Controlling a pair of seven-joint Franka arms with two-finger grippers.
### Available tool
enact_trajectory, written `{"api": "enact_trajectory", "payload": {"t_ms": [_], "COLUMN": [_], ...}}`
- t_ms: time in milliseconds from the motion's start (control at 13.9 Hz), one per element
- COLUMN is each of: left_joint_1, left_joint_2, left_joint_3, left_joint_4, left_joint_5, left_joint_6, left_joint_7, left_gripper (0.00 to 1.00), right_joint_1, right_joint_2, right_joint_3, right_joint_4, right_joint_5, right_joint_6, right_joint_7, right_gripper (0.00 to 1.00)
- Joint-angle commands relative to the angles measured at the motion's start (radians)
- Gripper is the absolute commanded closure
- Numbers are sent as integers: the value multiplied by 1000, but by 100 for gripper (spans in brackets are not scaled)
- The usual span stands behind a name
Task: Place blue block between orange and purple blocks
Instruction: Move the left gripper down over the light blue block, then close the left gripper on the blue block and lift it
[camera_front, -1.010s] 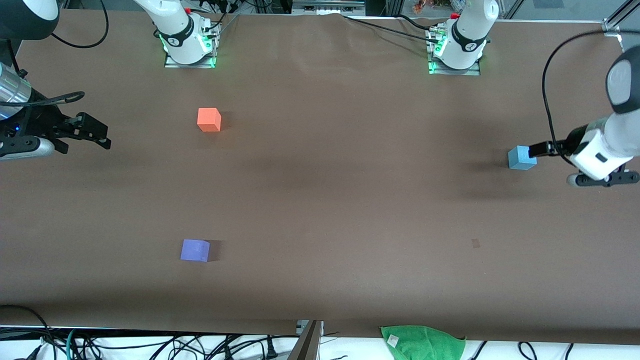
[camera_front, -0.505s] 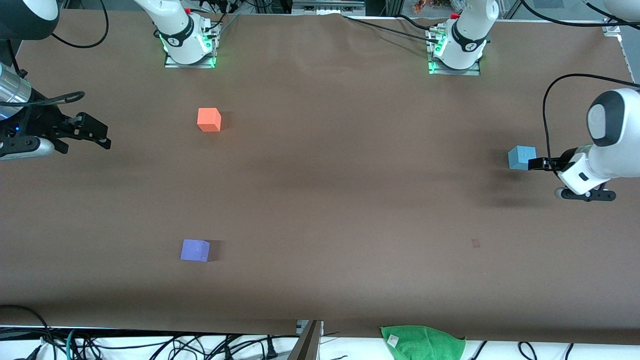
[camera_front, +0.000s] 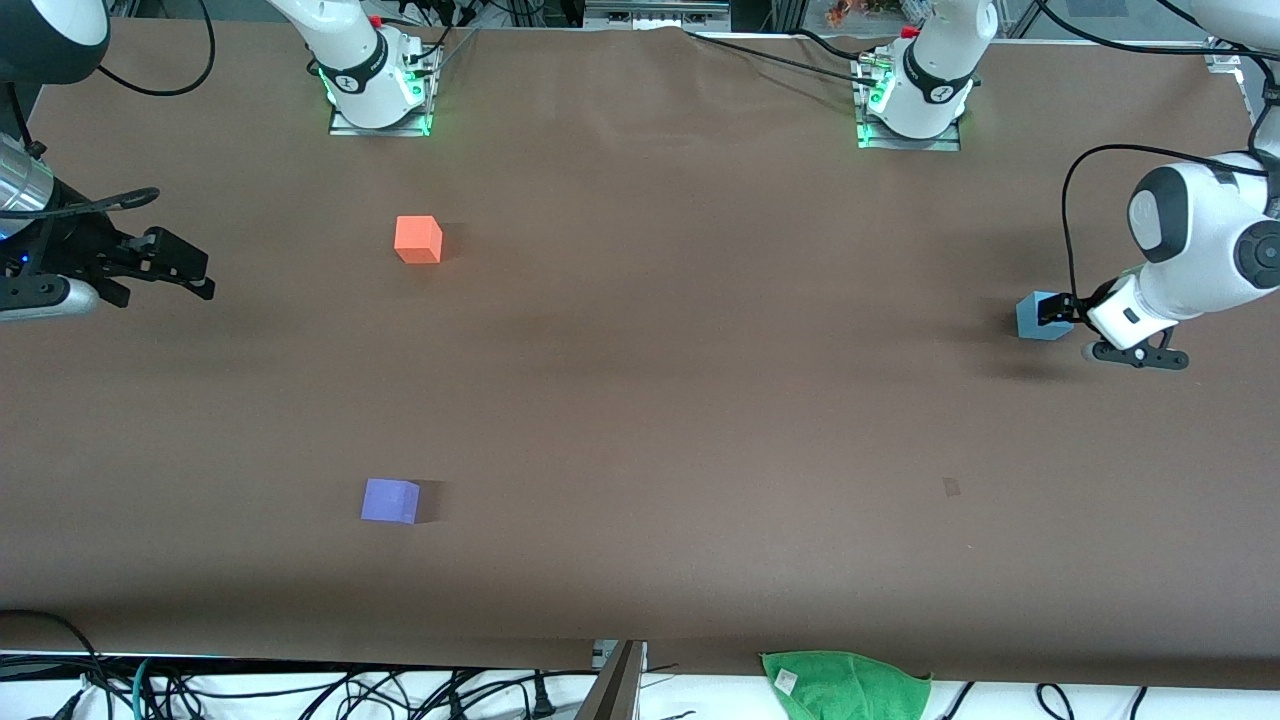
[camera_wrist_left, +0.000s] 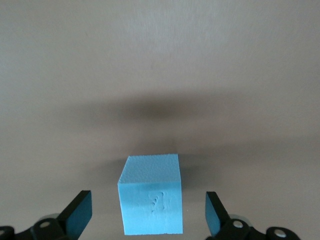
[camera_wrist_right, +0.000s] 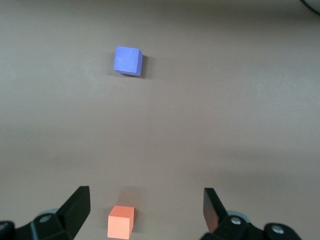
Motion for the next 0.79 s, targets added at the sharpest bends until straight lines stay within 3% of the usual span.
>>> {"api": "enact_trajectory", "payload": {"t_ms": [0, 577, 649, 722], "left_joint_1": [18, 43, 43, 43], "left_joint_2": [17, 112, 112, 108], "left_joint_3": [-11, -11, -11, -9], "left_joint_4": [-20, -25, -23, -23], "left_joint_5": [26, 35, 35, 37], "left_joint_6": [22, 71, 73, 71], "left_joint_7": [18, 22, 22, 22], "left_gripper": [0, 0, 15, 53], "right_joint_1": [-12, -12, -12, -12], "right_joint_2": [2, 2, 2, 2], "right_joint_3": [1, 0, 1, 1], "right_joint_4": [3, 3, 3, 3], "right_joint_5": [14, 14, 14, 14], "right_joint_6": [-9, -9, -9, -9], "right_joint_7": [-19, -19, -19, -19], "right_gripper": [0, 0, 0, 0]}}
